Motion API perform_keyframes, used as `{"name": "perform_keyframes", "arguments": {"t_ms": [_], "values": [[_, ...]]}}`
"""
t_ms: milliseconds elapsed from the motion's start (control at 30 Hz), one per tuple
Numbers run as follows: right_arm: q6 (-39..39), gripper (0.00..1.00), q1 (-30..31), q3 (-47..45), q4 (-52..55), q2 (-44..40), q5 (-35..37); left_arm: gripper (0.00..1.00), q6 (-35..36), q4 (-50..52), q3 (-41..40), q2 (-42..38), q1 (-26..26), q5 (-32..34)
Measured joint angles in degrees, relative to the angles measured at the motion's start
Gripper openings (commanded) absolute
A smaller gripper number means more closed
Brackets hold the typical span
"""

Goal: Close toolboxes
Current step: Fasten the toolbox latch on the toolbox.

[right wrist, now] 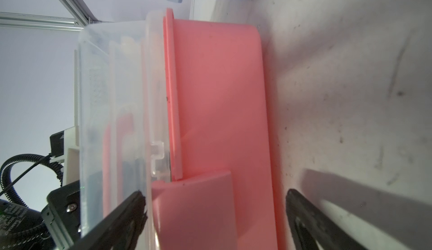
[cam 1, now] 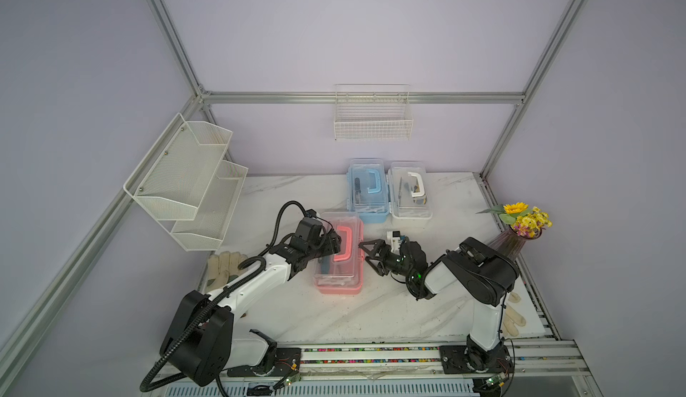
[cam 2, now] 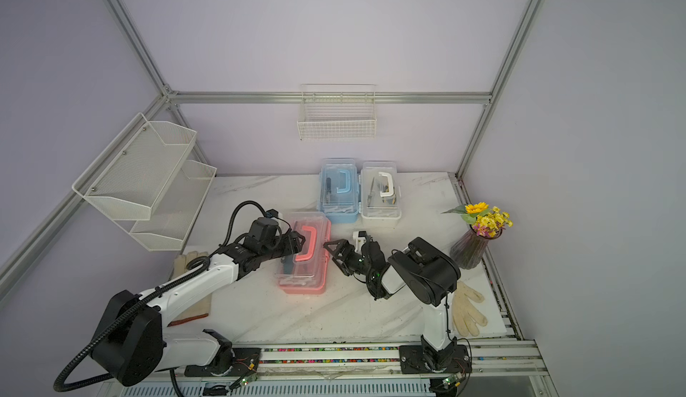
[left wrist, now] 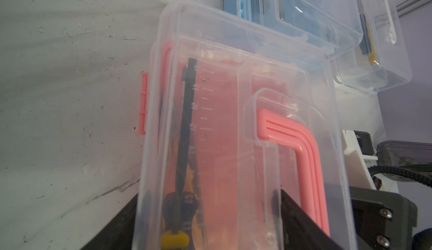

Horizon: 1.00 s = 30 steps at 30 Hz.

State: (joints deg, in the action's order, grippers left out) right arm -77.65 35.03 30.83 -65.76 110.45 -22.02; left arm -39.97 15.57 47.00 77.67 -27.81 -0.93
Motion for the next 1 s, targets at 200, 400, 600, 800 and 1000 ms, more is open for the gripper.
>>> {"name": "perform_keyframes", "arguments": {"t_ms": [200, 400, 600, 800, 1000], "values": [[1.1, 0.80, -0.4, 0.0, 3.4, -1.6, 1.4, 1.00, -0.8, -1.0, 1.7, 3.3, -0.3, 1.3], [3.1, 0.65, -0.1, 0.2, 7.0, -5.5, 1.6, 1.00, -1.0, -0.9, 1.8, 3.2, -0.5, 1.7], [3.4, 0.47, 0.0, 0.4, 7.4, -6.0, 1.6, 1.00, -1.4, 0.9, 3.1, 3.7, -1.9, 3.6], [4.0, 0.25, -0.1, 0.5, 7.8, -6.0, 2.3, 0.94, -1.4, 1.9, 5.0, 5.1, -3.1, 6.3], [3.9, 0.15, -0.3, 0.8, 6.7, -6.0, 4.0, 0.90, -1.7, 2.6, 6.2, 6.0, -4.1, 8.1]]}}
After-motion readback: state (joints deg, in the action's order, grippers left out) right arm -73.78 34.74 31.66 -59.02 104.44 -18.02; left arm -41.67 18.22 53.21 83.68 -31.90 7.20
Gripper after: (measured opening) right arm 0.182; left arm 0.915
